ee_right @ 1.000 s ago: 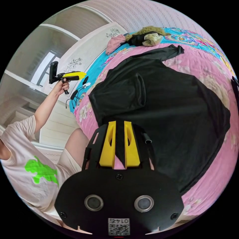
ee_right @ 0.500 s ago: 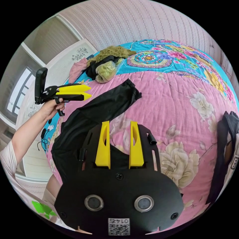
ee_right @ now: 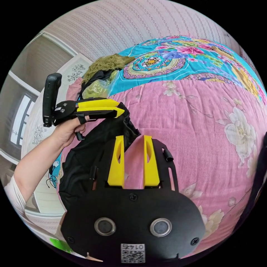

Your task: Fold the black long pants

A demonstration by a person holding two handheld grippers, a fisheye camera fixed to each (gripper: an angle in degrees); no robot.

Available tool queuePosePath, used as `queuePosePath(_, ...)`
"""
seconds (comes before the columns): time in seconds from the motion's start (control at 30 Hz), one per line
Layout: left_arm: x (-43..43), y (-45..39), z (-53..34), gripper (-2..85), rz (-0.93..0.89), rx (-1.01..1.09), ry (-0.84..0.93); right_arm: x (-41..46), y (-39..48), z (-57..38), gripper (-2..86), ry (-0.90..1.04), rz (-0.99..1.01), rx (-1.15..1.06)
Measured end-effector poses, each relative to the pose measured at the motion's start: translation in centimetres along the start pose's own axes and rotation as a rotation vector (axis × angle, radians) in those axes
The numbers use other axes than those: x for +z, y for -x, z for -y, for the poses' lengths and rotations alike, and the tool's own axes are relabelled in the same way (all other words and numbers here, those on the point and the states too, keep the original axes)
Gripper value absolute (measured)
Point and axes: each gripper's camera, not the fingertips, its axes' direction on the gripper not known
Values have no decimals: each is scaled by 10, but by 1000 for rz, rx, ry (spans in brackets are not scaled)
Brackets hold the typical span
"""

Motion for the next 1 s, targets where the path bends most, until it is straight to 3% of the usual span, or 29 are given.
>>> queuePosePath(0.2, 12, -4, -3, 5, -57, -14, 28, -6, 1, 5, 31, 27, 61, -13)
queuePosePath(0.5, -85, -25, -53, -9, -103, 21, -231, -67, 55, -15, 11, -104, 79, -197)
queuePosePath(0.77, -197, -106, -183, -10, -65, 149, -423, -107, 138, -87, 9, -171, 14, -576)
queuePosePath(1.0, -201, -214, -304, -9, -114, 145, -407, -79, 187, -181, 9, 38, -25, -741)
